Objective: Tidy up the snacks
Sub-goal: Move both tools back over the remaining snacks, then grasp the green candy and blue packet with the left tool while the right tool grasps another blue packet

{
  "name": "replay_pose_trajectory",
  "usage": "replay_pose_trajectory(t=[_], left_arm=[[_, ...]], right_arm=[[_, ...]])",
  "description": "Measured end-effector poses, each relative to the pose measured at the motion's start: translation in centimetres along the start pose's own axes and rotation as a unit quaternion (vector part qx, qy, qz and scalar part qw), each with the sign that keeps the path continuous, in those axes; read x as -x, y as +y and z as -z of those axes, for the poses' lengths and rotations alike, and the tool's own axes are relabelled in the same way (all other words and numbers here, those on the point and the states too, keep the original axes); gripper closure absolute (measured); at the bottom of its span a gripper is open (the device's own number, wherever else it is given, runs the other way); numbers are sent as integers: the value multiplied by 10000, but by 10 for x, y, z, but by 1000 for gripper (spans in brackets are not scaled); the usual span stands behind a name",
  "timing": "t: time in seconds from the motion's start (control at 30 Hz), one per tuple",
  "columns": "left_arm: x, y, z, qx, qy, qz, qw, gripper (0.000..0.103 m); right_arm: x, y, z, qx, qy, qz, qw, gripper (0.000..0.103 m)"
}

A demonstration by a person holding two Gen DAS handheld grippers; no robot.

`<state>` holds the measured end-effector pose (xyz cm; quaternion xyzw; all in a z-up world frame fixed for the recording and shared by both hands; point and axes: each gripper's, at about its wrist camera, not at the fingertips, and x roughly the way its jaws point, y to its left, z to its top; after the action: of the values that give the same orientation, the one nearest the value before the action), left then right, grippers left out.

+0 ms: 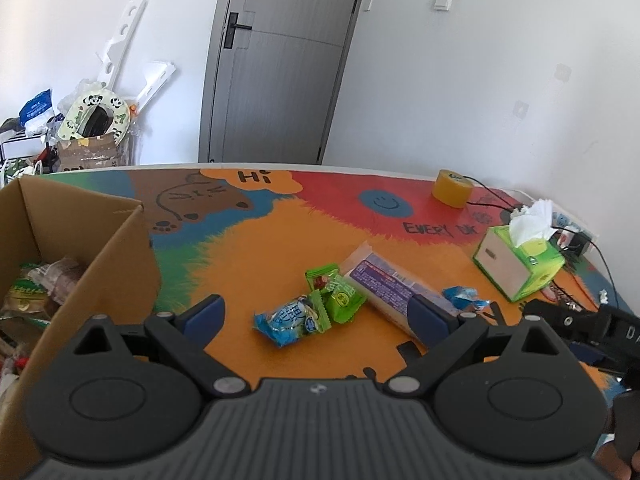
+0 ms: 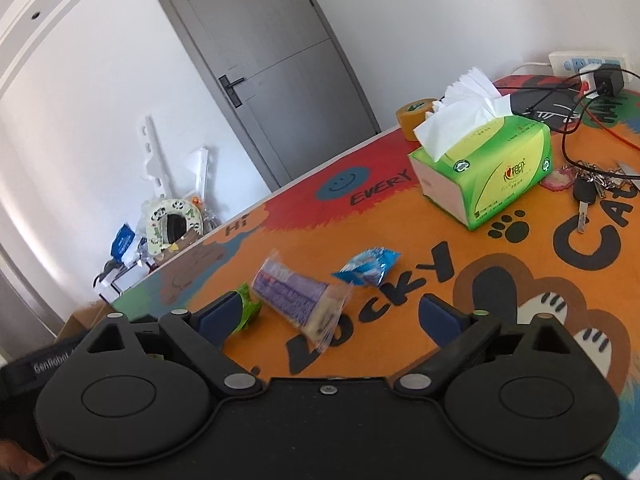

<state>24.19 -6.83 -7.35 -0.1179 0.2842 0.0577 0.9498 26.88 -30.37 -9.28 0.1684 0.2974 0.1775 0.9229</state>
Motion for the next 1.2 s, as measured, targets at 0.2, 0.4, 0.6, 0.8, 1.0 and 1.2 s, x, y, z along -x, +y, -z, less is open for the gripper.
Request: replay_pose_trajectory(t=[0.2,0.4,0.6,0.8,1.0,1.2], left_arm=[[-24,0,-3,115,158,-126,9997,6],[-50,6,-5,287,483,-373,9977,8],[-69,9,-1,406,624,-450,9962,19],[-78,11,1,456,724,-459,9953,42],[-78,11,2,446,660,-452,9958,50],[-69,14,-1,459,535,-358,9969,71]], right_arm=[[-20,-7,-8,-43,110,-17,9999,7],[-41,-13,-15,-80,231,7,9997,7],[-65,-17,-18,-111,448,51,9989,13],[-82,-17,-20,-175,566,98,9982,23],[-96,-14,-18,-98,676,216,9974,43],[-92,-17,-12,-156,724,327,9967,72]])
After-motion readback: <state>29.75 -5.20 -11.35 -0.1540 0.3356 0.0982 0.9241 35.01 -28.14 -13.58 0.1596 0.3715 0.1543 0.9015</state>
